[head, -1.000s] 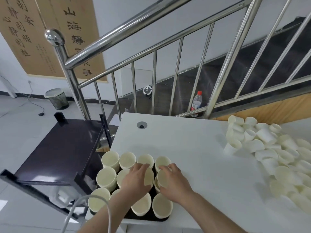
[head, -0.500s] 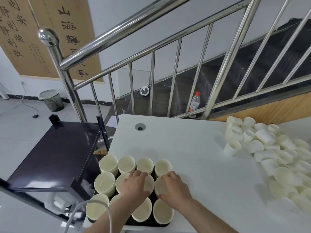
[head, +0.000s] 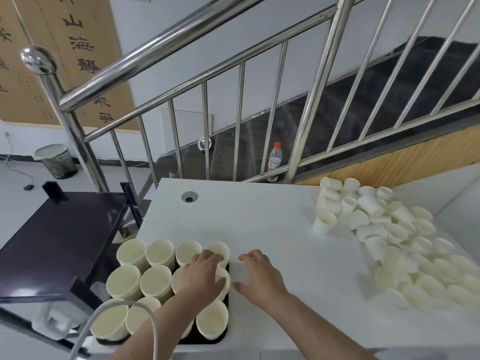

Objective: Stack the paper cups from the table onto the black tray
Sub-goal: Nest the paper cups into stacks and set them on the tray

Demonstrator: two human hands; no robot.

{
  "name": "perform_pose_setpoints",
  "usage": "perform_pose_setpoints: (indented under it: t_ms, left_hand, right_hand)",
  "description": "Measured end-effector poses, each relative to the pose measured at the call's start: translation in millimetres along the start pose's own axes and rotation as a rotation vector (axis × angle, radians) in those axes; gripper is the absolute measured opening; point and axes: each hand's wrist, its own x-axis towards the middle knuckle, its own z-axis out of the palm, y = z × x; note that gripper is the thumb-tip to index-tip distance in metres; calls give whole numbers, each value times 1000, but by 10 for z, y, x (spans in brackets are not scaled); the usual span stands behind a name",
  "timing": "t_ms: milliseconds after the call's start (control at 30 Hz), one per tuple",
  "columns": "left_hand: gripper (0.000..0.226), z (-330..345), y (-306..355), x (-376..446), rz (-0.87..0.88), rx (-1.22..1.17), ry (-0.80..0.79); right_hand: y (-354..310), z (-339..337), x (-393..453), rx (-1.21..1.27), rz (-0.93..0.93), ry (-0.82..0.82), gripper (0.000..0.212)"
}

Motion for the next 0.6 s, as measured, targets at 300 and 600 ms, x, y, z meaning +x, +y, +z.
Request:
perform_pose_setpoints:
  t_ms: [300, 600]
  left_hand:
    - [50, 462, 1296, 39, 143, -70, -35]
    - [53, 863, 2286, 268, 223, -56, -119]
  right_hand:
    - [1267, -416, -652, 3, 137, 78, 60]
    - [2351, -721, -1011, 47, 273, 125, 59]
